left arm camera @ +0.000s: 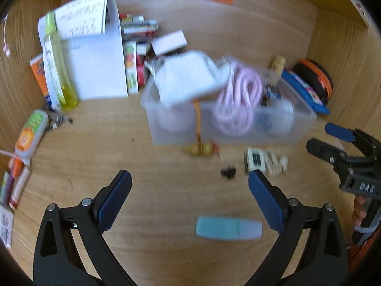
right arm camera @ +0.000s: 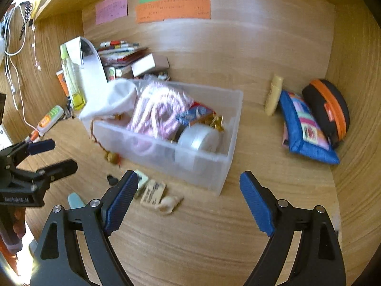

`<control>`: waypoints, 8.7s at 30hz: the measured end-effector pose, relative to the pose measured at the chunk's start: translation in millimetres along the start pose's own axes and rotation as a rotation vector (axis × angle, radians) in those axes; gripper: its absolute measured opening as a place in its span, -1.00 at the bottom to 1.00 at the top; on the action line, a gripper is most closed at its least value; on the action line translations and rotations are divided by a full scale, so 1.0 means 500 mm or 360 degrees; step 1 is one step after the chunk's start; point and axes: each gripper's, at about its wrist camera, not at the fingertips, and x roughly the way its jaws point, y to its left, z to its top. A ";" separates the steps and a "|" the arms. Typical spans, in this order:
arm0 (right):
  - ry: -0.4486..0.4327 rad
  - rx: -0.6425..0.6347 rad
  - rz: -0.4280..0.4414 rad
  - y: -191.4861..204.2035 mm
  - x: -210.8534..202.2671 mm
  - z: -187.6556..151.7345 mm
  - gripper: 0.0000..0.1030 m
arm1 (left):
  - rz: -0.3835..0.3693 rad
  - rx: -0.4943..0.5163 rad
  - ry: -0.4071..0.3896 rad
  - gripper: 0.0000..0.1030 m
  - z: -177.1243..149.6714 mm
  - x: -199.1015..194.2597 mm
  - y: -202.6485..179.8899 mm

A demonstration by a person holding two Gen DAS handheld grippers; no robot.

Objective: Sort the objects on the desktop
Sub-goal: 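Grasp the light teal bottle on the desk with the left gripper, then carry the teal bottle into the clear box and open the left gripper, then grasp the yellow gourd charm with the left gripper while the right grasps the cream eraser, then carry the gourd charm and eraser over the clear box and lower them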

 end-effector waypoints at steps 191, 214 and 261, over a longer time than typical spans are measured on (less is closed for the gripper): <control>0.0316 -0.0101 0.0176 0.056 0.129 -0.013 -0.09 | -0.0055 -0.0064 0.0156 0.29 0.048 0.103 0.031; 0.0280 -0.0156 0.0167 0.085 0.151 0.002 -0.32 | 0.0154 -0.0122 0.0146 0.48 0.077 0.145 0.010; -0.0020 0.0061 0.0274 0.016 -0.020 0.024 -0.57 | -0.0109 -0.0058 -0.0237 -0.18 0.102 -0.054 -0.008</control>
